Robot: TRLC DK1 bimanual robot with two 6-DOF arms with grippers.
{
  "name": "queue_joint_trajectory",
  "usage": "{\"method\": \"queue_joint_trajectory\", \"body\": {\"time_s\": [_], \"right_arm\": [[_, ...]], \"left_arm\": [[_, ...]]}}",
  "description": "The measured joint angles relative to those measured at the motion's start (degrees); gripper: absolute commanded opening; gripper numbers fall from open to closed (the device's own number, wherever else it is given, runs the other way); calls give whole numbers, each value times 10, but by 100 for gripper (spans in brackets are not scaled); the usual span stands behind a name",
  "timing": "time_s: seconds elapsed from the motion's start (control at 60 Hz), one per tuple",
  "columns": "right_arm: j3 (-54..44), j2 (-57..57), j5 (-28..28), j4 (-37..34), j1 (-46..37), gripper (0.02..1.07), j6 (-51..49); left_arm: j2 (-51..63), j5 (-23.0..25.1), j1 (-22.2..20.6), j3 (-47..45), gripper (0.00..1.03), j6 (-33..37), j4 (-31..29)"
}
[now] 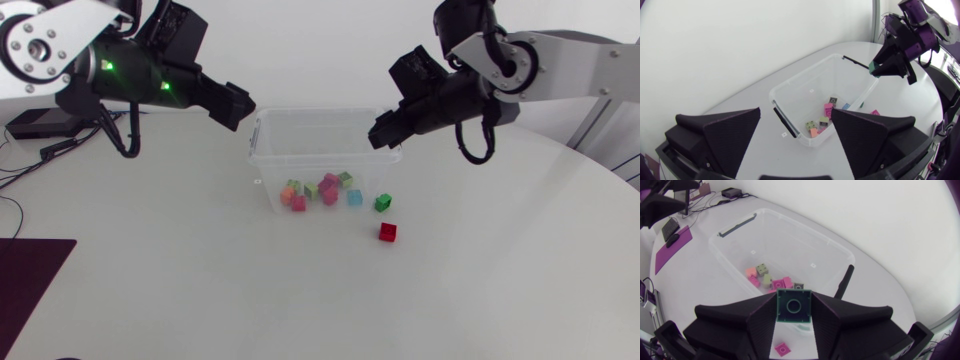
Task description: Pick up the duplo bricks and place them in the container
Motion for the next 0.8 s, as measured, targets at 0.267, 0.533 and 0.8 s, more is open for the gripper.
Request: {"method": "queue_joint_trajectory", "body": {"time_s": [0.267, 0.533, 0.8], "right_arm": [[111, 108, 8, 16, 8, 83, 11], [124, 131, 23, 27, 13, 102, 12], [-61, -43, 3, 85, -41, 102, 3]], "left_arm": [[-70, -10, 30, -118, 99, -16, 40], [-122, -12, 50, -190, 99, -19, 70], [-169, -14, 71, -248, 99, -19, 91]]}}
